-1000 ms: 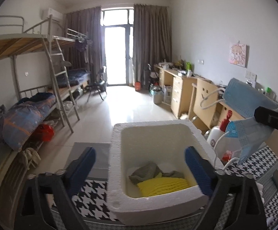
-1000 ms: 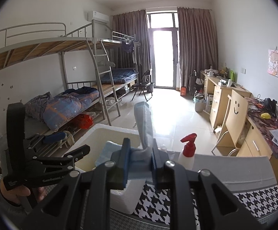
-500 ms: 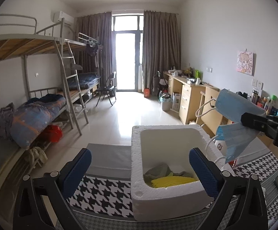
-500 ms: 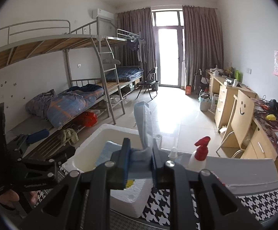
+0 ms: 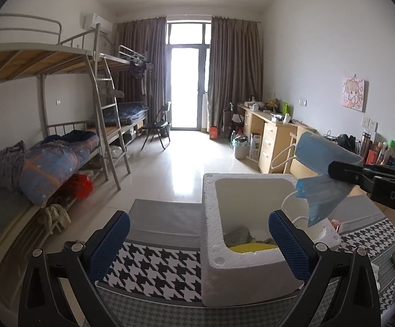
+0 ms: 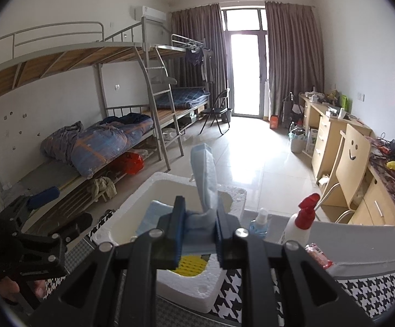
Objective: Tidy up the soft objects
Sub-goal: 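Lower the blue mask into the foam box and open the right tool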
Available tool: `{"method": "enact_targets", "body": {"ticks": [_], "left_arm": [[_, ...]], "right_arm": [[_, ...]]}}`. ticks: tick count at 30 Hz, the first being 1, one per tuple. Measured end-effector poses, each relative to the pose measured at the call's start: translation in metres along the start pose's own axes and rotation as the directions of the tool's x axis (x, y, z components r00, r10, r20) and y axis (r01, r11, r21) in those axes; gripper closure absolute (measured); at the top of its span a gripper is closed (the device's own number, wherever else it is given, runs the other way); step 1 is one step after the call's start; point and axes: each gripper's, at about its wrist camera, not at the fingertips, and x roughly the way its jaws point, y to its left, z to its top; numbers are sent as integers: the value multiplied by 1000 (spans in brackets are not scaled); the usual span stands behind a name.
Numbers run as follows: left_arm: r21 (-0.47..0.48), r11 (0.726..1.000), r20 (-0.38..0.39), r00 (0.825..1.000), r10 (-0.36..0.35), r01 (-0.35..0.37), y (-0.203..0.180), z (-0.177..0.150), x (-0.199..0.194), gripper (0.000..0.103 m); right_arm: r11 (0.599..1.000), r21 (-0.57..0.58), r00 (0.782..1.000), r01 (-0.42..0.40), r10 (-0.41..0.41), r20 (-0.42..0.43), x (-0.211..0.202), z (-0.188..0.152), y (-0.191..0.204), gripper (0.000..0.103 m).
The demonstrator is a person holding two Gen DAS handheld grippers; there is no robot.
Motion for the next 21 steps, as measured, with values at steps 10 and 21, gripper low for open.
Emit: {"method": "enact_targets", "body": {"ticks": [10,21], "left_arm": [[-7,1000,10,1000,15,-15,7,-6,-8,1],[-12,1000,1,1000,19,-19,12,-11,-10,1]], "right_arm": [[1000,-23,999,-20,19,-36,16,2,8,80],[999,-23,996,-24,22,-90,41,-2,11,80]]}}
